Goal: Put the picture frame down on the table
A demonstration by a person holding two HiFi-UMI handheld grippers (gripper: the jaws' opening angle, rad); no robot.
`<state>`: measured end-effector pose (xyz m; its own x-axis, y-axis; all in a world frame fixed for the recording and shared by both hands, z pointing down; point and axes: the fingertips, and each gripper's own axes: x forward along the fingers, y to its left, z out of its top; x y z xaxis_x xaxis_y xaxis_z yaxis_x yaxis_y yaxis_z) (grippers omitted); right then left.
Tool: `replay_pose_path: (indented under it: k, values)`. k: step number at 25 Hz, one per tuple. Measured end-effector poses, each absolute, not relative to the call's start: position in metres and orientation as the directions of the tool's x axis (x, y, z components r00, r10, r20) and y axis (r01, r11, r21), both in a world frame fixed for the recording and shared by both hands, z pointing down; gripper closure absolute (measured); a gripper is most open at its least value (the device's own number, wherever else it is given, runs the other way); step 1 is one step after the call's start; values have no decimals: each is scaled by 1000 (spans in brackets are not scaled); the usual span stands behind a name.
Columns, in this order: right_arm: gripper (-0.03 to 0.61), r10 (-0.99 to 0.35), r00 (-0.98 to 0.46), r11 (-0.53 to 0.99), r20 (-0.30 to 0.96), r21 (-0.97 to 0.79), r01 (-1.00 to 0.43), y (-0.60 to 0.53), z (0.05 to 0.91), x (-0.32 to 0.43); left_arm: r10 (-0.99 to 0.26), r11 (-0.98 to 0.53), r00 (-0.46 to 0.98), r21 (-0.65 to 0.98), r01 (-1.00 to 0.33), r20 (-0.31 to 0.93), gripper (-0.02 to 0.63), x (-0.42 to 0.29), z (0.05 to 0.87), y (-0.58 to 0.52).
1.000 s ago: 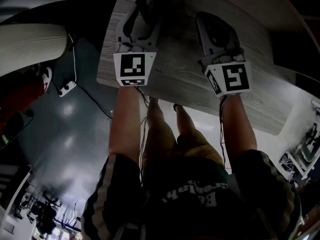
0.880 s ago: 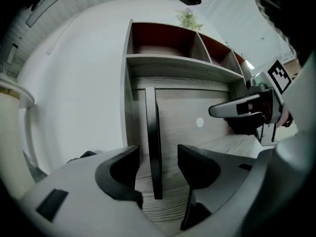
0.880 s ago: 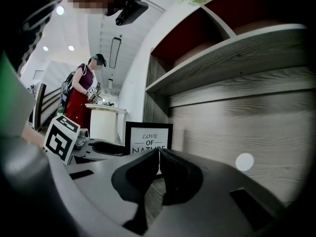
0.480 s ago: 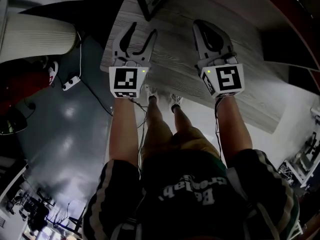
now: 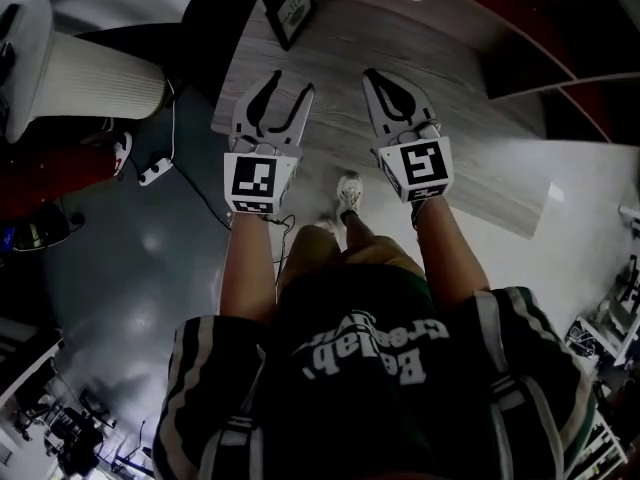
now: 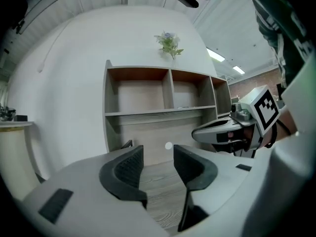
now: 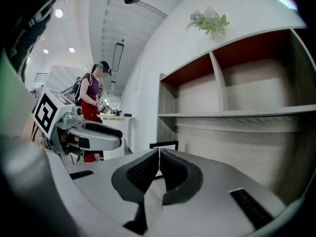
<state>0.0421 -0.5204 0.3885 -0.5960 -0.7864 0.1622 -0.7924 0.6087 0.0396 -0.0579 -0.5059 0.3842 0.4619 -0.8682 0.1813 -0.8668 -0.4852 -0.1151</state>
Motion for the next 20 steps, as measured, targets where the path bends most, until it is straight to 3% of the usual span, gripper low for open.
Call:
replay_pose_path:
  k: [12, 14, 16, 20]
  values:
    - [541, -849, -520, 527, 89, 101, -844, -402, 307, 51, -839, -544, 535, -130, -829, 101, 457, -35, 303, -393]
    - [541, -855, -512, 518, 78, 109, -848, -382, 295, 52, -849, -529, 521, -143, -837, 92, 489, -36, 291, -376]
    - [542, -861, -504, 508, 67, 113, -854, -361, 283, 53, -865, -502, 495, -142, -853, 84, 594, -39, 280, -359]
    - [541, -866, -498, 499, 39, 116, -859, -327, 261, 52, -862, -506, 503, -140, -851, 62, 595, -39, 259, -323]
